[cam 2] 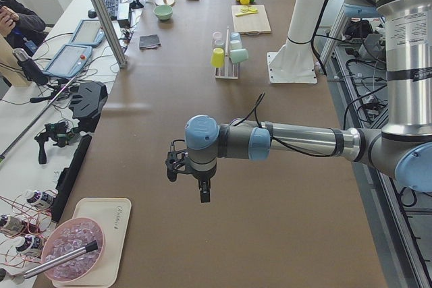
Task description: Place cup on cup holder
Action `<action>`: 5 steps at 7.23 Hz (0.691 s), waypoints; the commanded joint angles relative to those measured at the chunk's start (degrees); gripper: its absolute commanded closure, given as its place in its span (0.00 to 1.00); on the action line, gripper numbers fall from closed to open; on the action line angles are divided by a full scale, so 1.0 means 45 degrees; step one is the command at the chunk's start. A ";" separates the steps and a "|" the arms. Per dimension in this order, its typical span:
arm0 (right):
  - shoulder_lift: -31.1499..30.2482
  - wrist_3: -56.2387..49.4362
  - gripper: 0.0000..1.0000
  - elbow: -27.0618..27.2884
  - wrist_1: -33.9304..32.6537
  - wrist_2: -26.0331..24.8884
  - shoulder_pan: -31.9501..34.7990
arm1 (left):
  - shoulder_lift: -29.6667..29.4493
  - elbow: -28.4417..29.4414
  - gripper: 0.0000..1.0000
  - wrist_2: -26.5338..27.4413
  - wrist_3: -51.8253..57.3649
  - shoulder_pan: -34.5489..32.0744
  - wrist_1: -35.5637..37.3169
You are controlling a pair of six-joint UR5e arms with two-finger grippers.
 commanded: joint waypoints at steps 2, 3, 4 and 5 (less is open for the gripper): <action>-0.0055 -0.0031 0.00 0.0016 0.0019 0.0014 0.0167 | 0.0002 -0.0013 0.01 -0.0011 0.0060 0.0000 -0.0033; 0.0023 -0.0032 0.00 0.0035 0.0019 0.0015 0.0167 | 0.0002 -0.0013 0.01 0.0008 0.0119 0.0000 -0.0052; 0.0004 0.0026 0.00 0.0016 0.0019 0.0053 0.0167 | 0.0002 -0.0052 0.01 0.0009 0.0119 0.0000 -0.0053; 0.0023 0.0008 0.00 -0.0023 0.0019 0.0073 0.0128 | 0.0002 -0.0071 0.01 0.0009 0.0119 0.0000 -0.0033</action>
